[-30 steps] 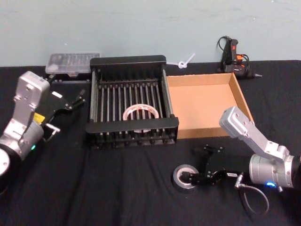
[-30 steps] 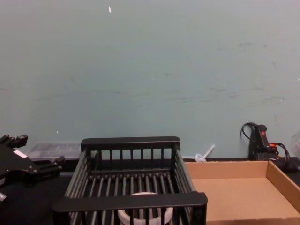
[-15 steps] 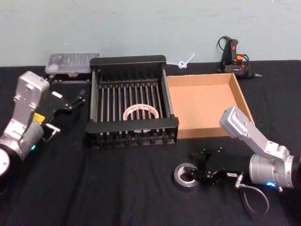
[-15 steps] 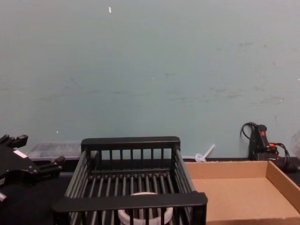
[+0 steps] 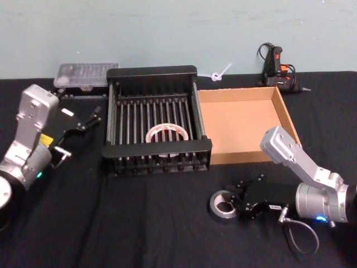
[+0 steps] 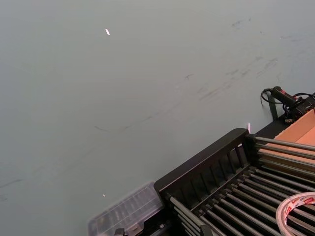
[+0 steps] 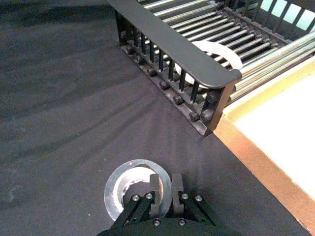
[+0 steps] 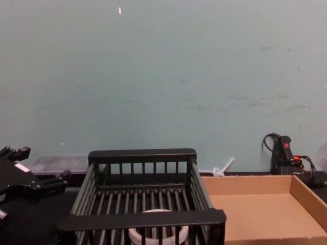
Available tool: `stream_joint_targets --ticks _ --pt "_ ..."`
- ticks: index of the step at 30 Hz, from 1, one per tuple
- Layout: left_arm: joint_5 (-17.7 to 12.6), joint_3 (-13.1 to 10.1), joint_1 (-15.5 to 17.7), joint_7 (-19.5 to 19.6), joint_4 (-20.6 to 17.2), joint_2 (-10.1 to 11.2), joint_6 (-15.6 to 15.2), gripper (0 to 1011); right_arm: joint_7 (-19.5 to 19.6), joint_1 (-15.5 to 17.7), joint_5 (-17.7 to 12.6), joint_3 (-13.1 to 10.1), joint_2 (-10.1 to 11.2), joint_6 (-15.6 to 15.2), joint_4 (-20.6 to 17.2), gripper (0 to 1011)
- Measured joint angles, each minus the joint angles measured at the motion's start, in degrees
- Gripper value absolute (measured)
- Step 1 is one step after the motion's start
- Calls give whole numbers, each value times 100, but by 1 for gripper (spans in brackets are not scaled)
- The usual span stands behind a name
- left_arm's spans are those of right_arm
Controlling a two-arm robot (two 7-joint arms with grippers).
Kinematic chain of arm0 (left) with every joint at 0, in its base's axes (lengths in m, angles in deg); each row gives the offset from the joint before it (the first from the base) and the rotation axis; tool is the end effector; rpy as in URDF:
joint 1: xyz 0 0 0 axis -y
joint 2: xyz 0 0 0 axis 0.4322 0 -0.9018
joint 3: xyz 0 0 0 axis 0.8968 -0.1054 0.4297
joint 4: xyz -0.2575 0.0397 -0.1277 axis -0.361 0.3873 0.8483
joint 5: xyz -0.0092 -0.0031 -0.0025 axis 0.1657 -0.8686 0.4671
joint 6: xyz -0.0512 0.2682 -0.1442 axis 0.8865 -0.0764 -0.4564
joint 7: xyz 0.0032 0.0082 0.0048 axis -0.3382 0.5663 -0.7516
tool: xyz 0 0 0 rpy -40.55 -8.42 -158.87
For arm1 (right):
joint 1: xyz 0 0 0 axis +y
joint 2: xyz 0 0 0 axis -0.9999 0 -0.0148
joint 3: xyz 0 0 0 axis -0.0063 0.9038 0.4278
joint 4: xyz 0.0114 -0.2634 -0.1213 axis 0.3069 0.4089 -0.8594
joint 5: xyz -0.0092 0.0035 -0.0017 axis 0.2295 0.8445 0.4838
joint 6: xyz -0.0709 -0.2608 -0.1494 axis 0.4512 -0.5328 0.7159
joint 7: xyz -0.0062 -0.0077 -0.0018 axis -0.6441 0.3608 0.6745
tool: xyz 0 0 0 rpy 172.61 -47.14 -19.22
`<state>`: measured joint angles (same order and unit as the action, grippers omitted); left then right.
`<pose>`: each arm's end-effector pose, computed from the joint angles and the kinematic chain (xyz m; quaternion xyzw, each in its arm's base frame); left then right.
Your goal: Pick up the white tape and place it into the black box , Pick up the silver tape and place it into the brown box.
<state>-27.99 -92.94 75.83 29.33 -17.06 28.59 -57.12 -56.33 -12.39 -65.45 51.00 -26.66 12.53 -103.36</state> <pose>0.3581 0.0826 -0.3022 0.1414 -0.1324 0.5800 0.7913 0.3462 -0.0448 -0.2843 -0.2711 0.0546 -0.2503 0.9278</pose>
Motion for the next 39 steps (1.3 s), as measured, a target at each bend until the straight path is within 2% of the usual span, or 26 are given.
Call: stream_joint_targets --ticks 8,15,28,34,39 --pt "0 0 0 0 0 0 0 1001 0 2 0 0 0 10 0 158" --pt "0 0 0 0 0 0 0 1001 65 64 -40 -106 -8 118 -46 158" --pt "0 0 0 0 0 0 0 1001 628 181 -189 -622 -90 117 -184 158" --pt "0 0 0 0 0 0 0 1001 976 126 -192 -903 -254 40 -83 158" --pt "0 0 0 0 0 0 0 1002 1153 42 -160 -1045 -391 9 84 158"
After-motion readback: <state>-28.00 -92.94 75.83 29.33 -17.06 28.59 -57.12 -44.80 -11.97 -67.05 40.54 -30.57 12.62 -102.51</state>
